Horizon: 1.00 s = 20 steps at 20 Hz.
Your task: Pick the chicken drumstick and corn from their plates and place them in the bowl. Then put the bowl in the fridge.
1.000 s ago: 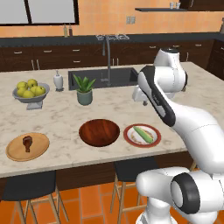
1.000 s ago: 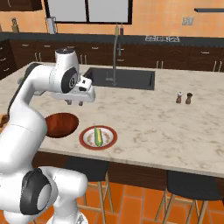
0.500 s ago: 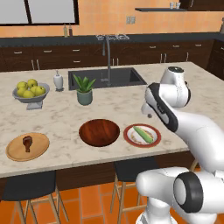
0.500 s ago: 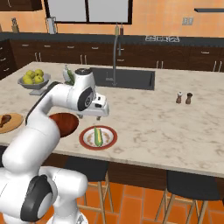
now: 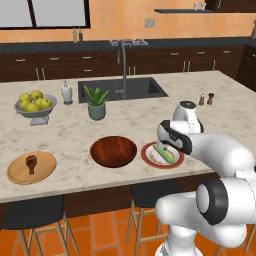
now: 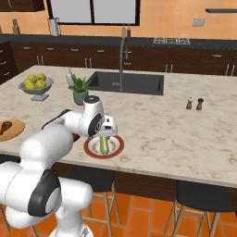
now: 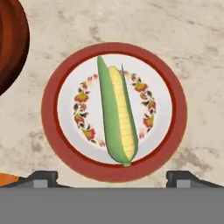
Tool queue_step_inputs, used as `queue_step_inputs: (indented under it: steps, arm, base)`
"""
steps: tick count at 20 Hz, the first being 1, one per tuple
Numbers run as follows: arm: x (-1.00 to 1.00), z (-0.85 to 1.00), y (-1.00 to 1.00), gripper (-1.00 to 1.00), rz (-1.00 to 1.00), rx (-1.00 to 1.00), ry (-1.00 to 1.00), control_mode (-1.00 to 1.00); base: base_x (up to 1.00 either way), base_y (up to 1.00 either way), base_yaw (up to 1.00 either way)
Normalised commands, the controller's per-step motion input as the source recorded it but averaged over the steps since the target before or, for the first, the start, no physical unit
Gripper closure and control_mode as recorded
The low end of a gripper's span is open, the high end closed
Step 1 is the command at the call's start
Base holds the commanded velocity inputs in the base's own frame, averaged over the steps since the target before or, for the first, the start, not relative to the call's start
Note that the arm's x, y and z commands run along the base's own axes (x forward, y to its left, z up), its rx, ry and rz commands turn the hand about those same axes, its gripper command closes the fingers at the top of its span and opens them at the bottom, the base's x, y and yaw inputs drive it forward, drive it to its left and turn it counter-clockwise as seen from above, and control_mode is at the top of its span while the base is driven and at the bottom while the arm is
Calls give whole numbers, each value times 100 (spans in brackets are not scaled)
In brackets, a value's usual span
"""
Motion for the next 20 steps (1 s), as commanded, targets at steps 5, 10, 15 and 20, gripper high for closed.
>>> queue_step_inputs:
  steps: [5, 10, 15, 20]
  arm:
    - [29, -55, 0, -100, 3, -4, 0, -100]
    - [15, -36, -5, -100, 3, 0, 0, -100]
    - [14, -33, -9, -100, 0, 0, 0, -100]
    - [25, -38, -1, -100, 0, -1, 0, -100]
  base:
    - [0, 0, 0]
    - [0, 0, 0]
    - [0, 0, 0]
    - [0, 0, 0]
